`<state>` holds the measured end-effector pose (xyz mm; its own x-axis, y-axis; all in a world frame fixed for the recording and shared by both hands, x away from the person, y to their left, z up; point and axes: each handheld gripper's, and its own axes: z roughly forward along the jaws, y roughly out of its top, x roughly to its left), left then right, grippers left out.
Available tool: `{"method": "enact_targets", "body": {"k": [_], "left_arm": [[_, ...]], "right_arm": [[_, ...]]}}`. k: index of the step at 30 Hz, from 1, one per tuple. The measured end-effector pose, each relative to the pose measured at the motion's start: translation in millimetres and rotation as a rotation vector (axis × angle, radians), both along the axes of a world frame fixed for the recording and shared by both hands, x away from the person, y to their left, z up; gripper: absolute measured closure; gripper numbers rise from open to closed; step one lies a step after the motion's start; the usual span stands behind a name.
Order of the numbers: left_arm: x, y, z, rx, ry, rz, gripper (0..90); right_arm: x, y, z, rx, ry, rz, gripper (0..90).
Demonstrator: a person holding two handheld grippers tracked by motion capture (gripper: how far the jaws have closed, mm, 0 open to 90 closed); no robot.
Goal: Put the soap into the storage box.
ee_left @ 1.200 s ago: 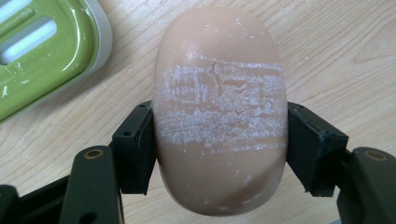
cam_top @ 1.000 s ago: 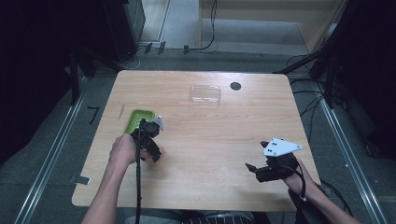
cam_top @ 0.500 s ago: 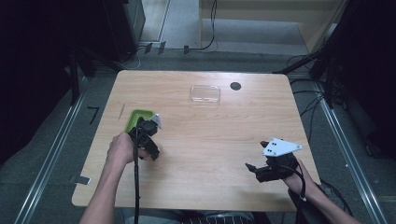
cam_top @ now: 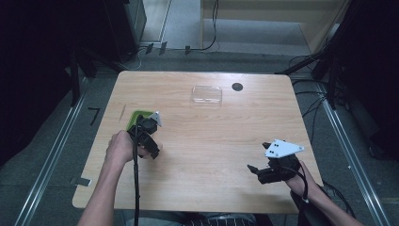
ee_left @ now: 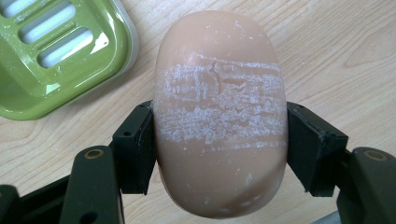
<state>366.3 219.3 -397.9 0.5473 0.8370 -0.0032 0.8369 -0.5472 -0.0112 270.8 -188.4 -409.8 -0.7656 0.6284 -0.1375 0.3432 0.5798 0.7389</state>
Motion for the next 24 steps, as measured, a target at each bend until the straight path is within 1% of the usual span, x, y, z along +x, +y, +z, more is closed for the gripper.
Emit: {"method": "enact_targets", "body": {"k": [8, 14, 20, 22, 24], "left_arm": [[3.6, 1.8, 4.4, -0.005, -0.002, 0.000, 34.3], [6.2, 3.2, 9.8, -0.001, -0.019, 0.001, 34.4], [9.7, 5.9, 13.8, -0.007, -0.035, 0.011, 34.4], [10.5, 6.9, 14.1, -0.013, -0.035, 0.016, 34.4], [11.7, 7.8, 14.2, -0.008, -0.032, 0.014, 34.3]], "right_arm": [[0.0, 0.0, 0.0, 0.000, 0.001, -0.002, 13.6], [0.0, 0.0, 0.0, 0.000, 0.000, 0.000, 13.6], [0.0, 0.0, 0.1, 0.000, 0.000, 0.000, 13.6], [0.0, -0.1, 0.0, 0.001, 0.000, 0.000, 13.6], [0.0, -0.2, 0.0, 0.000, 0.001, 0.000, 13.6]]}}
